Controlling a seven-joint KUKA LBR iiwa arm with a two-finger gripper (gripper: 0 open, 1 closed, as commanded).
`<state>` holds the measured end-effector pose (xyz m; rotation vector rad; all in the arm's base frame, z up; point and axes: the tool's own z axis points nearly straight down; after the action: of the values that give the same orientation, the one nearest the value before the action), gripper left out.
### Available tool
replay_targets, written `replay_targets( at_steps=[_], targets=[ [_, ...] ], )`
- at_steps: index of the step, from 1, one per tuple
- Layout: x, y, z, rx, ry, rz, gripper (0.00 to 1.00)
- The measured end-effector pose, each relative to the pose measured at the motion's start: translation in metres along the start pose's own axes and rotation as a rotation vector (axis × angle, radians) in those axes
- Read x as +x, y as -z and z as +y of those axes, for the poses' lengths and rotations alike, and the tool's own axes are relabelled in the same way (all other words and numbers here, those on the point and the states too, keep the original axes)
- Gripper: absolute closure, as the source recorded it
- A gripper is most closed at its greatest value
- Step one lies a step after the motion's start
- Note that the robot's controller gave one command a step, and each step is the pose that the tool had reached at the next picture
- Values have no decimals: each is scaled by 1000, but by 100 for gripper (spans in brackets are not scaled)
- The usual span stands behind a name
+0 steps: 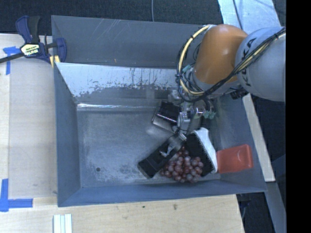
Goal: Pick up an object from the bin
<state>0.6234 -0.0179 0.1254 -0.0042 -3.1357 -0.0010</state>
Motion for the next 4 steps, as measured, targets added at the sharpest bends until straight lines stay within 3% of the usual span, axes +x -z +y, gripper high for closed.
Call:
replay_targets(
  at_steps=[1, 2, 3, 4],
  targets=[
    [-2, 5, 0, 0, 0, -8, 0],
    [43, -36, 2, 0, 102, -25, 0],
    [58, -23, 2, -2, 112, -27, 0],
    [79, -21, 29, 5, 395, -38, 0]
  ],
)
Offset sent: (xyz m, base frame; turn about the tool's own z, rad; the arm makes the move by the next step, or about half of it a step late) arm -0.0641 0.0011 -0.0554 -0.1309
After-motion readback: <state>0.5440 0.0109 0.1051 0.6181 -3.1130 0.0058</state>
